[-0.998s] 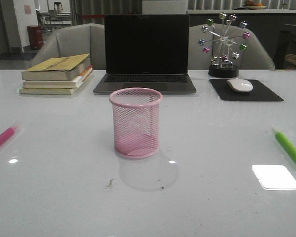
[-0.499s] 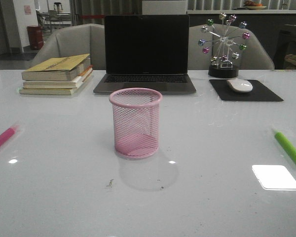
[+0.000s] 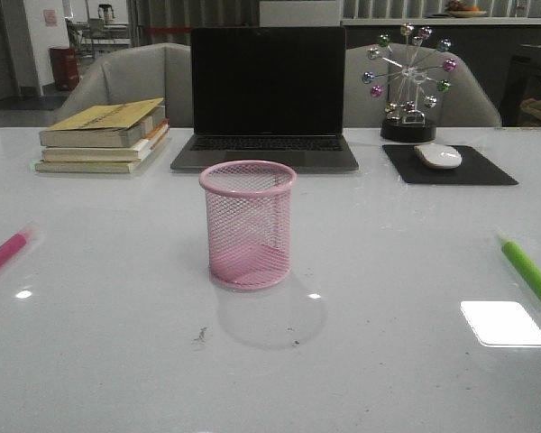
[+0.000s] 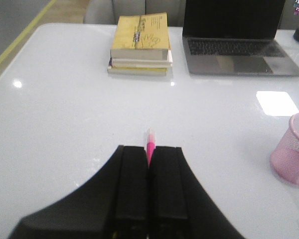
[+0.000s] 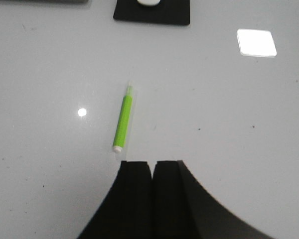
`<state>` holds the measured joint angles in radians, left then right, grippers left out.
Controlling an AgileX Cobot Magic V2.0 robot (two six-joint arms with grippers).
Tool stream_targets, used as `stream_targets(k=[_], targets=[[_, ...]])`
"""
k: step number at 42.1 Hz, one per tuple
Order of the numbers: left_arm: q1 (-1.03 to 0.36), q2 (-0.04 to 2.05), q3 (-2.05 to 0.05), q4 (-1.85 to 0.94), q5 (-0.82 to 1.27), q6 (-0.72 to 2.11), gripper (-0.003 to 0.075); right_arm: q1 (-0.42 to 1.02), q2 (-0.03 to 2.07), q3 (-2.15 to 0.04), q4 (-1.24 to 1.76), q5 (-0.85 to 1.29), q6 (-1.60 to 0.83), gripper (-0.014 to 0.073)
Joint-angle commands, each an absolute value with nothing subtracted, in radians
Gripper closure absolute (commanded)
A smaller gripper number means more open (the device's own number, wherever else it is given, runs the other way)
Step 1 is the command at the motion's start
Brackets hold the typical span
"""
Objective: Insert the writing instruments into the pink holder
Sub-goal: 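Lower the right gripper over the green marker and close on it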
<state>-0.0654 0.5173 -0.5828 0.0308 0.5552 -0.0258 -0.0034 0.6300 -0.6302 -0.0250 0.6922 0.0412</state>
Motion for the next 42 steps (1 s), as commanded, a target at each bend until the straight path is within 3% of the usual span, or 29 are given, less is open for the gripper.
stream_targets(k=[1, 16, 19, 27, 29, 42], targets=[[-0.071, 0.564, -0.612, 0.029, 0.48, -0.033, 0.0629, -0.006, 0.685, -0.656, -0.032, 0.646, 0.038, 0.0537], [-0.071, 0.667, -0.612, 0.027, 0.487, -0.033, 0.0628, -0.006, 0.811, -0.656, -0.032, 0.659, 0.038, 0.0529], [-0.071, 0.68, -0.612, 0.027, 0.485, -0.033, 0.0587, -0.006, 0.822, -0.656, -0.032, 0.659, 0.038, 0.0463], [-0.071, 0.691, -0.612, 0.027, 0.469, -0.033, 0.0313, -0.006, 0.836, -0.656, -0.032, 0.656, 0.038, 0.0107], [-0.071, 0.691, -0.612, 0.027, 0.464, -0.033, 0.0272, -0.006, 0.845, -0.656, -0.032, 0.653, 0.038, 0.0055], [-0.071, 0.691, -0.612, 0.027, 0.464, -0.033, 0.0264, -0.006, 1.001, -0.716, 0.038, 0.665, 0.038, 0.0033]])
